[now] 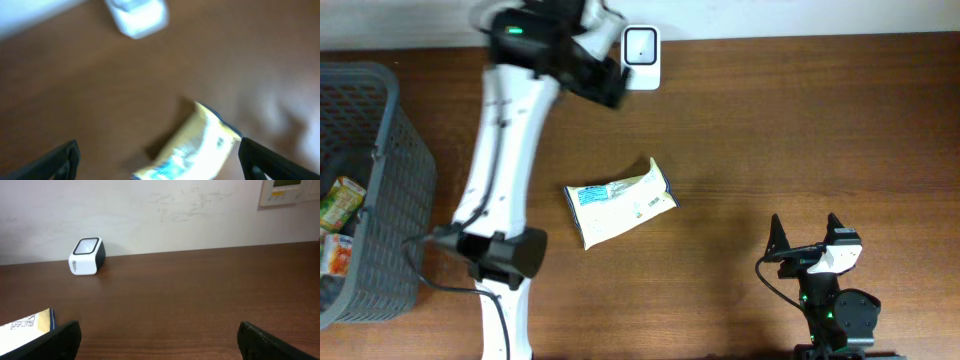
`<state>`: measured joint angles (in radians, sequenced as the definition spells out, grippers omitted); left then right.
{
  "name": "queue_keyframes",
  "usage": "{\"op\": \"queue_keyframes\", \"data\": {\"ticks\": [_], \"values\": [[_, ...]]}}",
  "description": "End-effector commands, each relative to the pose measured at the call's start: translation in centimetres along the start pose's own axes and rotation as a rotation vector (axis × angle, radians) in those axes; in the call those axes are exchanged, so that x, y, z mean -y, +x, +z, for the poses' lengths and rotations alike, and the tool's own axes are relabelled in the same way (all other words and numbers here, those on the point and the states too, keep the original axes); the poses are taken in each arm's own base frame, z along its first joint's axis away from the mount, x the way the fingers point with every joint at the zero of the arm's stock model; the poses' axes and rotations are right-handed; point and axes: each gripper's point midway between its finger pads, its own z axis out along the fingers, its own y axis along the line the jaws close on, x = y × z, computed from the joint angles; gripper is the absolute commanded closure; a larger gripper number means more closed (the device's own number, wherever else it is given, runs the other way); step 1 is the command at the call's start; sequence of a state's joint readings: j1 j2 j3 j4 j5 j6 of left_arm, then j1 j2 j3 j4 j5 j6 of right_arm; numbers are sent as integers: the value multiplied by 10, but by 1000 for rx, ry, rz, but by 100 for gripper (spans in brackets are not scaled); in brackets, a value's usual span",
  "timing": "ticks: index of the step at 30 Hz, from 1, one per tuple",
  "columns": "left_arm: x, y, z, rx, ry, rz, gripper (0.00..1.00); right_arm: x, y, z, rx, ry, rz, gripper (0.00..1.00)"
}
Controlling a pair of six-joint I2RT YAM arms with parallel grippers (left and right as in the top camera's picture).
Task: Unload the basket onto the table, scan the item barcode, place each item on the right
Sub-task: 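Lift the bag out with the left gripper and drop it mid-table, then reach the left gripper into the basket and grasp the green tea carton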
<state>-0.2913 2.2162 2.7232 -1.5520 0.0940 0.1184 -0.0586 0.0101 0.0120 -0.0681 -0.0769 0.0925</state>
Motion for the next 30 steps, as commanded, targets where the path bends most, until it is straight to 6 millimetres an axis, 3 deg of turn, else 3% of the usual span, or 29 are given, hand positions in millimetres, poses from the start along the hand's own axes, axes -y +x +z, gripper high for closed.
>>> {"op": "queue_keyframes", "data": {"ticks": [1,3,4,7,8,11,13,17,20,25,27,30], "values": [[-114,9,-109,198,-406,-380,1,2,2,0,0,9,-7,1],[-170,32,-159,290,-507,-553,1,2,2,0,0,9,-7,1],[-209,57,-186,331,-571,-713,1,2,2,0,0,9,-7,1],[-270,108,-208,327,-614,-905,1,2,2,0,0,9,-6,1],[-280,119,-209,319,-609,-952,1,2,2,0,0,9,-7,1],[-322,181,-204,217,-617,-1131,1,2,2,0,0,9,-7,1],[-343,225,-195,88,-693,-1205,1,2,2,0,0,9,-7,1],[-367,245,-162,-20,-707,-1139,0,2,2,0,0,9,-7,1],[-379,258,-116,-120,-630,-993,1,2,2,0,0,9,-7,1],[-382,311,-29,-322,-516,-741,1,2,2,0,0,9,-6,1],[-392,315,-13,-309,-526,-672,1,2,2,0,0,9,-7,1],[-413,306,-11,-250,-576,-584,0,2,2,0,0,9,-7,1]]}}
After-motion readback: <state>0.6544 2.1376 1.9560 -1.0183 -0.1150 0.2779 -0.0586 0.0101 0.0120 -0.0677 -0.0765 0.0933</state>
